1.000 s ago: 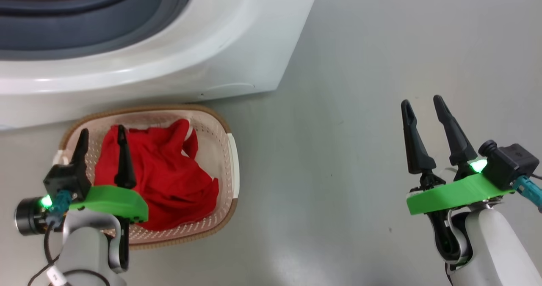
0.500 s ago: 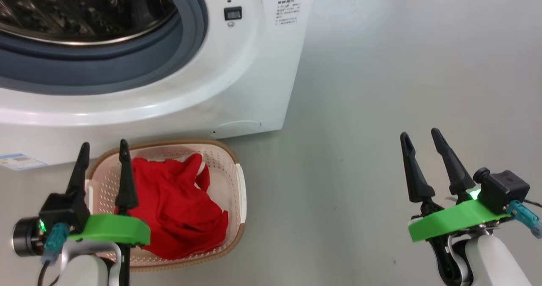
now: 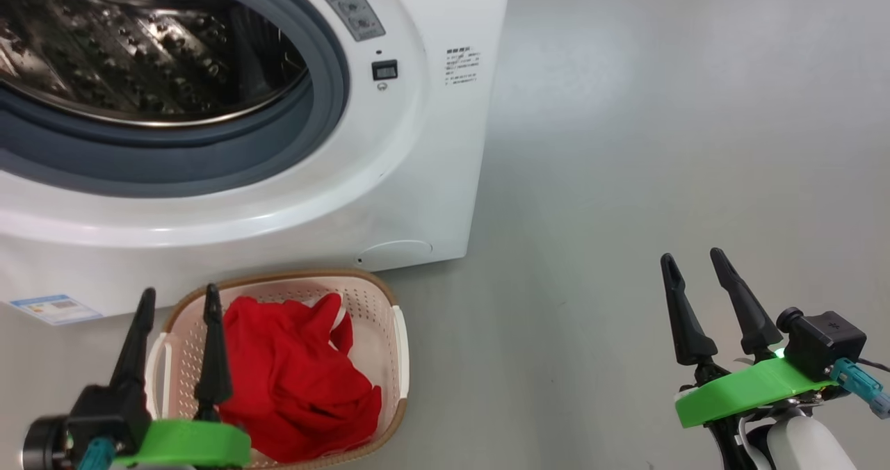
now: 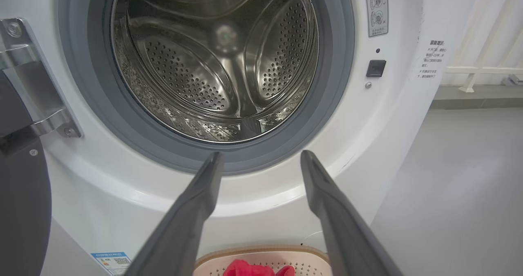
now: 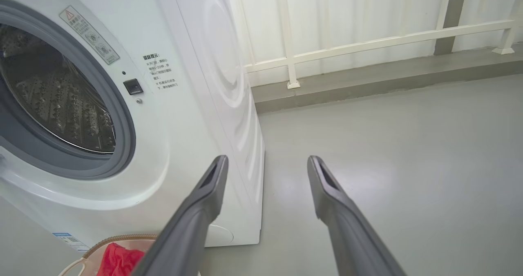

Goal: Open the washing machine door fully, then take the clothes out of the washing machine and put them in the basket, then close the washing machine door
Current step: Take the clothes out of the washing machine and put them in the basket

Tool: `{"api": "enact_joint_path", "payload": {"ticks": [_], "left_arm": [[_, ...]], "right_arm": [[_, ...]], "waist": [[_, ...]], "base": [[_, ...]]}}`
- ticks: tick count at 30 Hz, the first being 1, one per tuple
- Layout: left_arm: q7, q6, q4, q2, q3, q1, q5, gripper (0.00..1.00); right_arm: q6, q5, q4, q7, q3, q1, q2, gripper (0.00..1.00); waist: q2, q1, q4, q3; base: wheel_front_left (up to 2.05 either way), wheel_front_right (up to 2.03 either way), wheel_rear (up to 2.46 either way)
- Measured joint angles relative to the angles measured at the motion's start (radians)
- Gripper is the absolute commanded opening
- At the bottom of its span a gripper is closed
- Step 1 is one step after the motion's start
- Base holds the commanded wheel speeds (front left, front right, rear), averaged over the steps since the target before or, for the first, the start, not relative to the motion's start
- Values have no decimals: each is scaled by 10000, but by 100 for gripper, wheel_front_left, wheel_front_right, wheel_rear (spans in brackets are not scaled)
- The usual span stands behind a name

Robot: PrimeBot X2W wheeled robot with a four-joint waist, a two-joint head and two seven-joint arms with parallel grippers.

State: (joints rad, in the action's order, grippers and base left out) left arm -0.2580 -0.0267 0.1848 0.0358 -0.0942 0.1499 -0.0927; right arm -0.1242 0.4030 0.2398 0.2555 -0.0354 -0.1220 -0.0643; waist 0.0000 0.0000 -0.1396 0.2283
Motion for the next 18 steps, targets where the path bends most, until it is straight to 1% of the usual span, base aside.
{"api": "enact_joint_path", "payload": {"ticks": [9, 18], "left_arm": [[0, 36, -773, 33, 27, -1106, -134, 100], [0, 188, -982, 40, 86, -1337, -336, 100]], "right_arm": [[0, -69, -42, 0, 238, 424, -23, 100], [0, -71, -59, 0, 265, 423, -25, 100]], "waist": [[0, -1, -35, -463], [0, -1, -58, -617]], "base": [[0, 0, 0], [0, 0, 0]]}}
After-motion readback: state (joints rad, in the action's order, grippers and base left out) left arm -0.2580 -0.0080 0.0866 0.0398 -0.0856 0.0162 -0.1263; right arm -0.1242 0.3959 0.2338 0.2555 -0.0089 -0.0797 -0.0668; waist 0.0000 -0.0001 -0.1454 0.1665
